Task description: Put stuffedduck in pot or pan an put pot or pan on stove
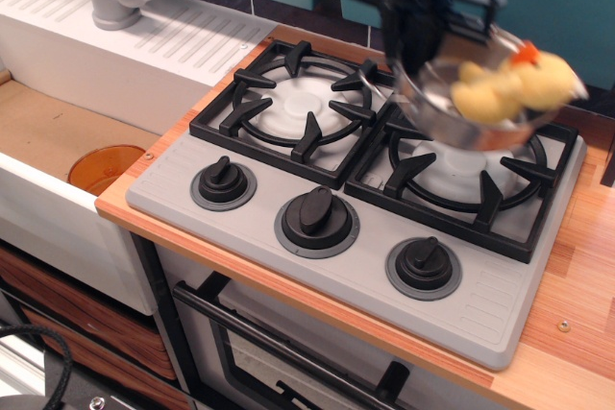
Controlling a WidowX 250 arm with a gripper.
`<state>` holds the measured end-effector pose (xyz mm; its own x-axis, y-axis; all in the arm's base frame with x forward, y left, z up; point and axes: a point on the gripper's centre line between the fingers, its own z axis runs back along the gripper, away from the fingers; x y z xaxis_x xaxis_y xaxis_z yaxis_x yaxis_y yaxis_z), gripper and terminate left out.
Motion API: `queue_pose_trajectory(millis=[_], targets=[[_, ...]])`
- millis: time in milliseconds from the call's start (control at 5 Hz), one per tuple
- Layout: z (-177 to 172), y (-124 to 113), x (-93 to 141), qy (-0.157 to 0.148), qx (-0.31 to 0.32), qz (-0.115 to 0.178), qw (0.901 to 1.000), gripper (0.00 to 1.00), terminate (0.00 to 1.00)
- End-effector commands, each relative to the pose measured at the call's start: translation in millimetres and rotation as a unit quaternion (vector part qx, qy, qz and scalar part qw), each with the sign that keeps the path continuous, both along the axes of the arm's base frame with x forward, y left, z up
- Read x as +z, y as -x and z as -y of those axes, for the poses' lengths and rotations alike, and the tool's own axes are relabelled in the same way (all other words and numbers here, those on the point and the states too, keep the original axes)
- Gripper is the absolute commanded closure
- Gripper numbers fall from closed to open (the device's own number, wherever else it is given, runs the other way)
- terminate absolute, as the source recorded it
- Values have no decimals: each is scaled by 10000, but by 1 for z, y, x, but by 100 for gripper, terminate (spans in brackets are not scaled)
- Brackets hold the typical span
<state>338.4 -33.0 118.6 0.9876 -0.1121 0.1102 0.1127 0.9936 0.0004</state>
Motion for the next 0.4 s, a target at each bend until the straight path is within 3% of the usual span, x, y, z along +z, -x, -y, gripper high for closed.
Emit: queue_pose_trajectory(millis=[0, 200], targets=[[-47, -33, 10, 63, -297, 309, 9991, 100, 0], [-70, -38, -4, 110, -364, 403, 9985, 100, 0]])
